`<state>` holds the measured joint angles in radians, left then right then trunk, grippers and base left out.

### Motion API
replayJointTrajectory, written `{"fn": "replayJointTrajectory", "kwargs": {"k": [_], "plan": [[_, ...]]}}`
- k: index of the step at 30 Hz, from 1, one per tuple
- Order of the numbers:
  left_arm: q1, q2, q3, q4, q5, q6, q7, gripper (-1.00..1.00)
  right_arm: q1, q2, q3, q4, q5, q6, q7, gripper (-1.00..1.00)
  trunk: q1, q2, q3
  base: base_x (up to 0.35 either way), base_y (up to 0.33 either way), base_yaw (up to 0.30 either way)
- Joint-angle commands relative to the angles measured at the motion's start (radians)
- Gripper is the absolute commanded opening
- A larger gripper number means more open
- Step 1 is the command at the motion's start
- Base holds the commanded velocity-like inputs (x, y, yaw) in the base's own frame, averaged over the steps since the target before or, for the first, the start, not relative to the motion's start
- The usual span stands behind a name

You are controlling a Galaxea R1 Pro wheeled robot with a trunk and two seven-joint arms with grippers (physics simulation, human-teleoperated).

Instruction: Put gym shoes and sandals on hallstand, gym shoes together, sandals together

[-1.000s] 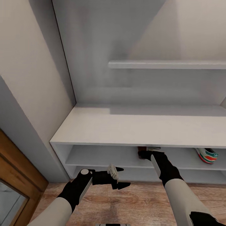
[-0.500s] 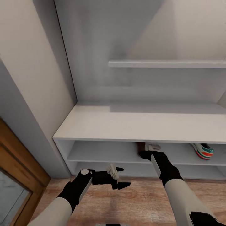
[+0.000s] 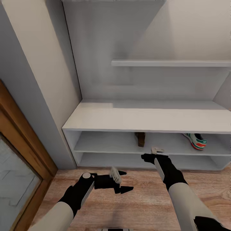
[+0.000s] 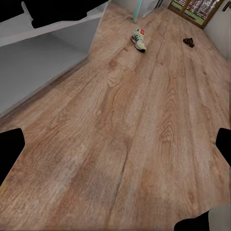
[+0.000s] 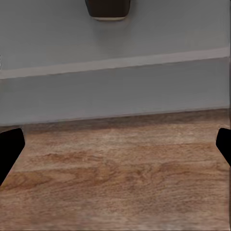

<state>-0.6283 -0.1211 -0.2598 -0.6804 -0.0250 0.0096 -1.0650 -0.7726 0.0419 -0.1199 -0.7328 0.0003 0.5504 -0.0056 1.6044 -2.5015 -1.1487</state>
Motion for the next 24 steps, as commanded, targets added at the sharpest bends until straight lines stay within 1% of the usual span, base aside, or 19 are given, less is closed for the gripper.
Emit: {"fn": "replayJointTrajectory", "kwargs": {"k": [1,11,14,20,24], "plan": [[0.0,0.0,0.001,-0.001,-0.003,0.001,-0.003,1.0,0.0,0.001,-0.003,-0.001,0.0,0.005,-0.001,1.0,-0.001,0.0,-0.001,-0.339,0.0,0.0],[0.0,0.0,0.001,-0.001,-0.003,0.001,-0.003,1.0,0.001,0.001,-0.004,0.0,0.004,0.006,-0.001,1.0,-0.001,0.0,-0.001,-0.338,0.0,0.0],[-0.001,0.0,0.001,-0.001,-0.003,0.001,-0.004,1.0,0.004,-0.003,-0.006,0.0,-0.001,0.006,-0.001,1.0,-0.001,0.0,-0.001,-0.275,0.0,0.0],[-0.001,0.0,0.001,-0.001,-0.003,0.001,-0.004,1.0,0.007,-0.005,-0.009,0.0,-0.004,0.005,-0.001,1.0,-0.001,0.0,-0.001,-0.1,0.0,-0.001],[-0.001,0.0,0.001,-0.001,-0.003,0.001,-0.004,1.0,0.007,-0.005,-0.009,0.0,-0.005,0.005,-0.002,1.0,-0.001,0.0,-0.001,-0.015,0.0,-0.13]]}}
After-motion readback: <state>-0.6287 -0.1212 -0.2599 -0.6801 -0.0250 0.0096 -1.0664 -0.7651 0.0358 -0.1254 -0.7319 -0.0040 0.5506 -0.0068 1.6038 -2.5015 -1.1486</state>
